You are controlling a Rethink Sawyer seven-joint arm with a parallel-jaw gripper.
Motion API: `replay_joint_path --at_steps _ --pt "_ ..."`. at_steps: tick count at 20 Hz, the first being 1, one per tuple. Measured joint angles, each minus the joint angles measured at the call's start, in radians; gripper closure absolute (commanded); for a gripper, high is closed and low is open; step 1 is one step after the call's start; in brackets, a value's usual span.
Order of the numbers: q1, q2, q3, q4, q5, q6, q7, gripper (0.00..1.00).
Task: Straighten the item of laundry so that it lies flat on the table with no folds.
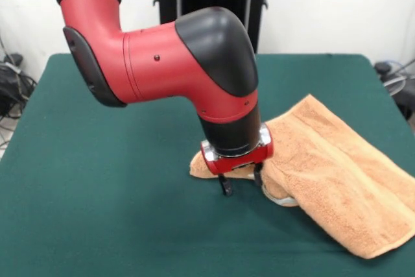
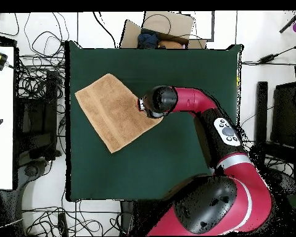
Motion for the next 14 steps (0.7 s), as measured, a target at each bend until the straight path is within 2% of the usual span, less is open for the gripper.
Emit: replay_joint_path --at_steps 14 --pt "0.001 0.002 -0.006 0.0 0.022 -0.001 0.0 0.0"
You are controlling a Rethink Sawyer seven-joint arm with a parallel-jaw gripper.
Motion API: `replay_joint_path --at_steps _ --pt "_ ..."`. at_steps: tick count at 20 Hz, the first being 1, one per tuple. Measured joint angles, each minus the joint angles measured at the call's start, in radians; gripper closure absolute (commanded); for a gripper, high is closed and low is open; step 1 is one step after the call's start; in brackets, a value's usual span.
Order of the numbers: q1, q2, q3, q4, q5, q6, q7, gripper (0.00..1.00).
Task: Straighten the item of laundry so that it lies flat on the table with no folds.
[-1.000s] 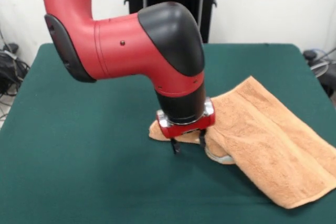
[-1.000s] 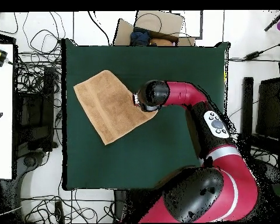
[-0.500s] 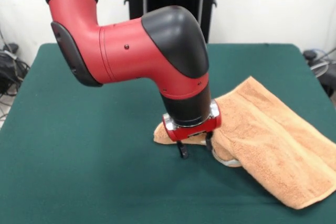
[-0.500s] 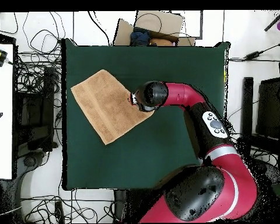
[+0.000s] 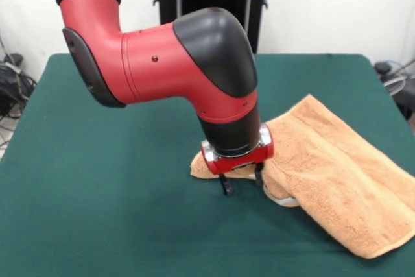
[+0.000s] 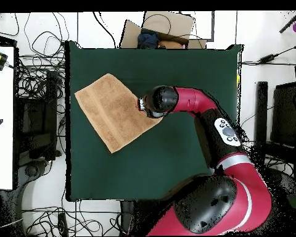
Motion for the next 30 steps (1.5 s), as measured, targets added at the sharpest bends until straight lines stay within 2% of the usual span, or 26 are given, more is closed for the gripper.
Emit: replay_joint_path --at_steps 4,6,12,13,15,17,22,30 --pt "0.03 -0.006 -0.035 -0.004 0.037 0.006 0.0 0.0" --pt "0.078 -0.007 -0.076 -0.02 0.075 0.057 0.001 0.0" --pt "0.201 -0.004 -0.155 -0.09 0.151 0.345 0.006 0.0" --pt "0.238 0.003 -0.176 -0.121 0.171 0.474 0.011 0.0" --pt "0.25 0.006 -0.183 -0.132 0.178 0.521 0.014 0.0" --pt "0.277 0.012 -0.205 -0.154 0.2 0.644 0.03 0.0" --pt "0.279 0.013 -0.232 -0.152 0.222 0.689 0.05 0.0" --pt "0.243 -0.038 -0.299 -0.052 0.234 0.508 0.052 0.0"
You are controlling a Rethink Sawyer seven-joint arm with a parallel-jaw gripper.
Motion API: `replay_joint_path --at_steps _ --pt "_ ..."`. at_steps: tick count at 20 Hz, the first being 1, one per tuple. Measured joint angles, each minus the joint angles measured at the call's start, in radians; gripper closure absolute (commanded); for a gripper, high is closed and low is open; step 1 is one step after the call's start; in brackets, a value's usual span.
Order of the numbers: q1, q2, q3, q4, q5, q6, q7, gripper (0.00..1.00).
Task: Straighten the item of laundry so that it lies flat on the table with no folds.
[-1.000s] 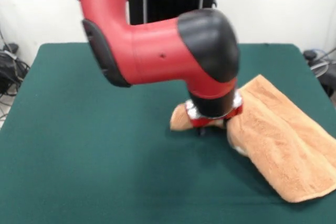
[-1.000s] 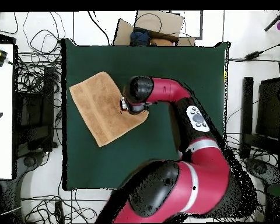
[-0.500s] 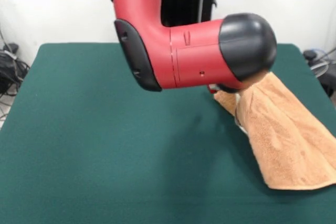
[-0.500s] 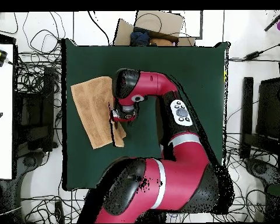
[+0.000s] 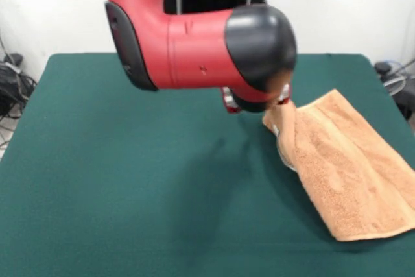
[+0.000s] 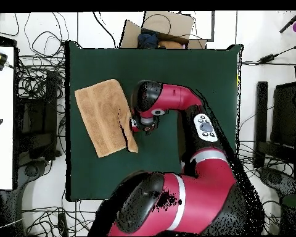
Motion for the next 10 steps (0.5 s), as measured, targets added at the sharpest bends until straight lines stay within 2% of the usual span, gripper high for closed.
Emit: replay_joint_path --at_steps 6,8,10 --pt "-0.034 -0.075 -0.009 0.131 0.028 -0.242 0.0 0.0" --pt "-0.041 -0.113 -0.009 0.187 0.047 -0.368 0.0 0.0" --pt "-0.04 -0.137 -0.009 0.216 0.061 -0.425 0.0 0.0"
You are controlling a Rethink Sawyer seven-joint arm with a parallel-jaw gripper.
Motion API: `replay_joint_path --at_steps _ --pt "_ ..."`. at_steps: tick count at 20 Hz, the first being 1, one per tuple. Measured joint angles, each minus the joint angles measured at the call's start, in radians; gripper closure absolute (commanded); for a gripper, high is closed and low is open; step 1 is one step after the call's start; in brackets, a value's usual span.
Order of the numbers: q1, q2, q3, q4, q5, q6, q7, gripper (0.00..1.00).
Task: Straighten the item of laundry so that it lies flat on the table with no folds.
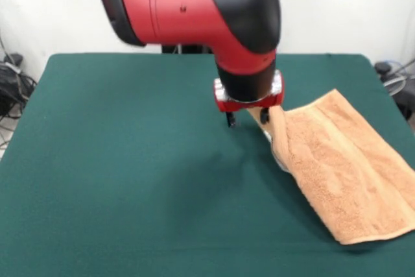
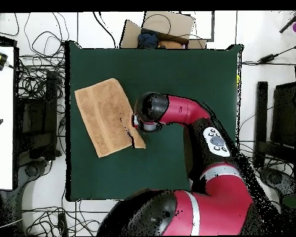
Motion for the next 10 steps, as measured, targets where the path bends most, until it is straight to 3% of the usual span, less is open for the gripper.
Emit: replay_joint_path --at_steps 4,10 --pt "0.015 -0.07 0.0 0.062 0.046 -0.065 0.0 0.0" --pt "0.053 -0.135 0.0 0.072 0.075 -0.062 0.0 0.0"
